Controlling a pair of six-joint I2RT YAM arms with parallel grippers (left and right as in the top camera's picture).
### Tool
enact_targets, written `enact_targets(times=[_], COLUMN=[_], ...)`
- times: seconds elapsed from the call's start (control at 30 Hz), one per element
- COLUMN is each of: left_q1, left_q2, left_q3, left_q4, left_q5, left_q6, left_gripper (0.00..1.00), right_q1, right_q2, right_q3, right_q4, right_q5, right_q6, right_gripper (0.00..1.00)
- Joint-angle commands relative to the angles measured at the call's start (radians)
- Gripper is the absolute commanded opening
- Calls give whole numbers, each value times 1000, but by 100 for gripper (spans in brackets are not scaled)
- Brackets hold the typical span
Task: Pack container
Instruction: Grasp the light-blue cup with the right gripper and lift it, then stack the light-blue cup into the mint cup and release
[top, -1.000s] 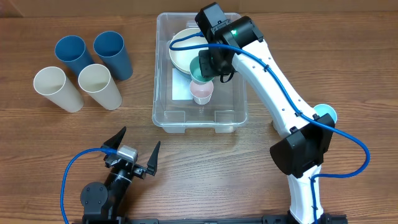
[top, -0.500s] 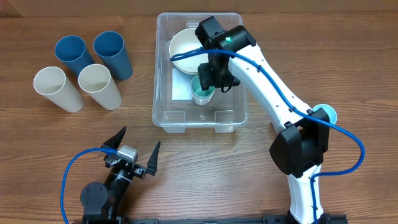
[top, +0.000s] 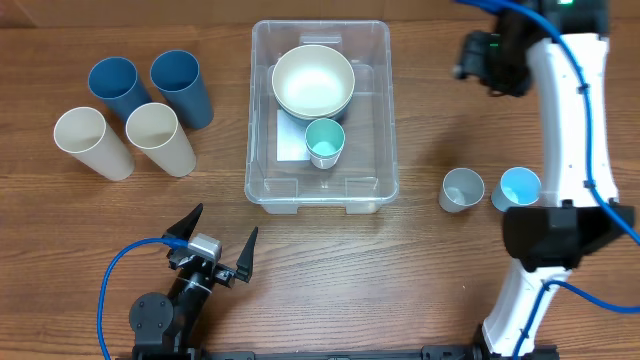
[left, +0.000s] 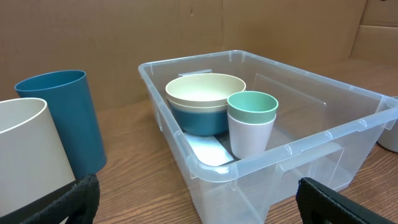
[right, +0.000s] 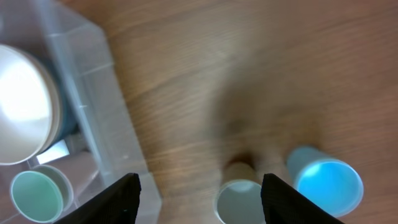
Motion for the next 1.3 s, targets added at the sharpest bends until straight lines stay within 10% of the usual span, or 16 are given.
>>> enact_targets(times=[0.0,0.57,0.7,0.93,1.27], left_q1=[7,7,7,7,7], left_q2=[-8,-8,-8,-8,-8], left_q3=[-3,-3,-3,-3,-3], left_q4=[1,1,1,0,1], left_q5=[14,14,15,14,14], left_q6=[-3,-3,-3,-3,-3], left_gripper=[100,100,100,100,100], right_q1=[-134,-369,-370,-377,-161], right_q2=[-122,-190,-190,-191,-191], right_q3=[-130,-1001,-1106,-1017,-174], right_q4=[-3,402,494,550,140], right_q5=[2,-26,-25,-25,-106], right_q6=[39,125,124,124,43], right_gripper=[64,51,4,4,4])
